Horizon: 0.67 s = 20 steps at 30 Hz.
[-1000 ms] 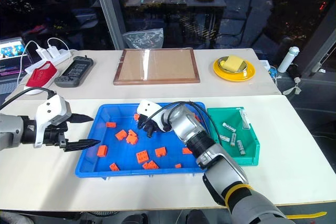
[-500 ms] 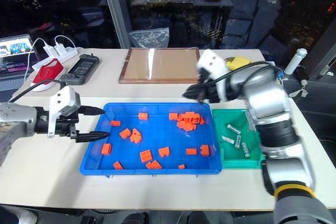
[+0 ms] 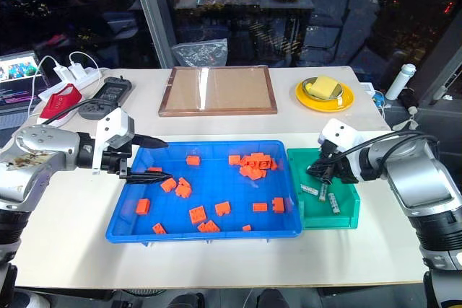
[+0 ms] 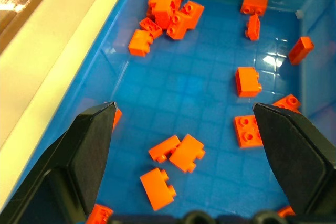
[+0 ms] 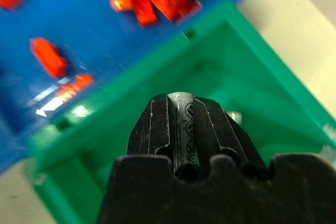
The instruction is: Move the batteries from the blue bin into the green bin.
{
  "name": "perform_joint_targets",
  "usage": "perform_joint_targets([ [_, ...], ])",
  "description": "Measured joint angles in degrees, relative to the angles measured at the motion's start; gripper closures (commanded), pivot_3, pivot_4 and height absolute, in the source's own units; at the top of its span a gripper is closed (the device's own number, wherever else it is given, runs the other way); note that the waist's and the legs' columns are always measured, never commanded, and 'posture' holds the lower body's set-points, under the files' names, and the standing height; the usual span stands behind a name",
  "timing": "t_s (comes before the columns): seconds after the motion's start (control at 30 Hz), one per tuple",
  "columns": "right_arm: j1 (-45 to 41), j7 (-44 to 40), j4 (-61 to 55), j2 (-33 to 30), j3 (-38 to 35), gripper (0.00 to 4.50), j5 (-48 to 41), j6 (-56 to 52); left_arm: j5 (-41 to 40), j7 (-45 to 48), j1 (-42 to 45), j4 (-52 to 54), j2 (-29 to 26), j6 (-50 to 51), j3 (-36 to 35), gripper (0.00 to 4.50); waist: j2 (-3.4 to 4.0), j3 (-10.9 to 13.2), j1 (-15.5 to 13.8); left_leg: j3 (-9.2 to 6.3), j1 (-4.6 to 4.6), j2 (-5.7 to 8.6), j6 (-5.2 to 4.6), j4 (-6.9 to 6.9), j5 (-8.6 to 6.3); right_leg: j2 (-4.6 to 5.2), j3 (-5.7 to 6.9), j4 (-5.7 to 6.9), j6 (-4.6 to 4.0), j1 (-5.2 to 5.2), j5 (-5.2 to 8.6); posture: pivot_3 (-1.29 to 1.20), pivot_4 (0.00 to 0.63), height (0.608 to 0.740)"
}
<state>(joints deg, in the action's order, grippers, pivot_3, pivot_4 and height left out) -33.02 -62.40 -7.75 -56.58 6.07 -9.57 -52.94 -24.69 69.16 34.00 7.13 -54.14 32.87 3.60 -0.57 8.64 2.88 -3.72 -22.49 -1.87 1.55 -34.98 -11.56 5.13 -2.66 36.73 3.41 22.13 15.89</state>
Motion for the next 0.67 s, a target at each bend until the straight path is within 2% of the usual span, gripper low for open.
perform_joint_targets([
  [0.1, 0.2, 0.6, 0.5, -1.7, 0.0, 1.89, 0.0, 0.7, 0.9, -1.6, 0.0, -0.5, 1.0, -0.5, -0.2, 0.00, 0.00, 0.0, -0.3, 0.01, -0.01, 0.00, 0.00, -0.01, 0.00, 0.01, 0.00, -0.02, 0.00, 0.00, 0.00, 0.00, 0.150, 0.740],
  [0.27, -1.0, 1.6, 2.1, -2.3, -0.2, 0.17, -0.1, 2.9, 5.1, -10.3, 0.8, -1.3, 5.5, -3.3, -1.1, 0.00, -0.01, 0.0, -0.4, 0.03, -0.04, 0.01, 0.00, -0.08, 0.00, 0.02, -0.01, -0.05, 0.00, -0.03, 0.00, 0.00, 0.150, 0.740],
  [0.4, -2.2, 2.7, 3.7, -2.5, -2.4, 0.05, -0.6, 5.5, 5.9, -13.4, 0.8, -0.9, 6.4, -3.9, -3.0, 0.00, 0.00, 0.0, -0.4, 0.04, -0.02, 0.01, -0.02, -0.06, -0.01, 0.03, -0.02, -0.04, -0.01, -0.02, -0.01, 0.00, 0.150, 0.740],
  [0.67, -4.0, 1.7, 1.5, -2.4, -5.1, 0.05, -3.8, 5.7, -0.2, -10.9, -1.0, 1.7, 4.5, 2.9, -6.6, 0.00, -0.01, 0.0, -0.5, 0.06, -0.01, 0.01, -0.02, -0.06, -0.01, 0.04, -0.02, -0.04, -0.01, -0.04, 0.00, 0.00, 0.150, 0.740],
])
